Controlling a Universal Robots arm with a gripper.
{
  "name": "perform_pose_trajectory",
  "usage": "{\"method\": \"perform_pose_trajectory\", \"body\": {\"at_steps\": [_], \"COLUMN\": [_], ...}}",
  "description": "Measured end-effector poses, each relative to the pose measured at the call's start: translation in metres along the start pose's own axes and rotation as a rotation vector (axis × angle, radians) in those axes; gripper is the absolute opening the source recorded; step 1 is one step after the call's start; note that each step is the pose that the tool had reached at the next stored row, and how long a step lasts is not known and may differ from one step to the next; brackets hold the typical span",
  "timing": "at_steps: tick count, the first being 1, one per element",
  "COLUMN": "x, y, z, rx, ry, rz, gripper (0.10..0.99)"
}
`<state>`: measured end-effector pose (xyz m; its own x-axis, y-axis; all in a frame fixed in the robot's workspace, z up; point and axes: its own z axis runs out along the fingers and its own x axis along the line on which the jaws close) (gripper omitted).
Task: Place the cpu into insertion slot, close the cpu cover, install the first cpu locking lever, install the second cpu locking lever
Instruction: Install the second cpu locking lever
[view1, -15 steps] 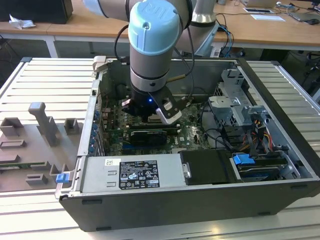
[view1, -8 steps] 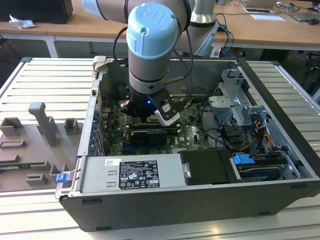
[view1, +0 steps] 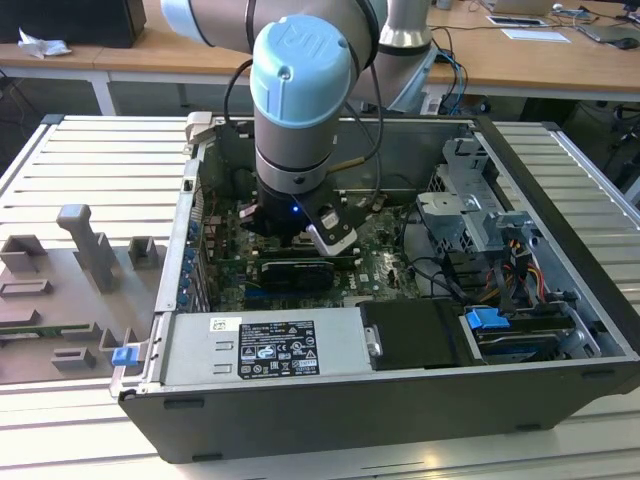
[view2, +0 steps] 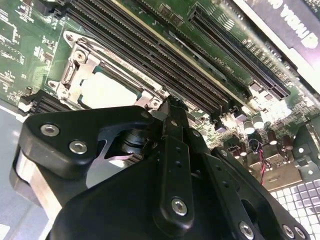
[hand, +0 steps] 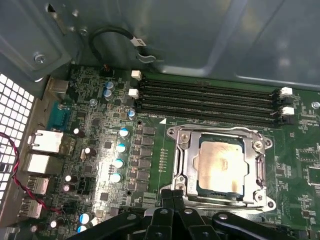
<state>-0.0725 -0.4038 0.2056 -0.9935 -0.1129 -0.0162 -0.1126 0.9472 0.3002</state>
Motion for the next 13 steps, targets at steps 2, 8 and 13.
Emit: {"method": "perform_pose_trajectory", "body": {"at_steps": [2, 8, 13], "x": [0.0008, 0.002, 0.0033], "y": [-0.0006, -0.0024, -0.0036], "z": [0.0023, 0.0084, 0.0125], "rx": [-0.003, -0.017, -0.037], "ry": [-0.0001, -0.0006, -0.0017], "rz": [-0.001, -0.006, -0.011], "gripper": [0.106, 0.106, 0.106]}}
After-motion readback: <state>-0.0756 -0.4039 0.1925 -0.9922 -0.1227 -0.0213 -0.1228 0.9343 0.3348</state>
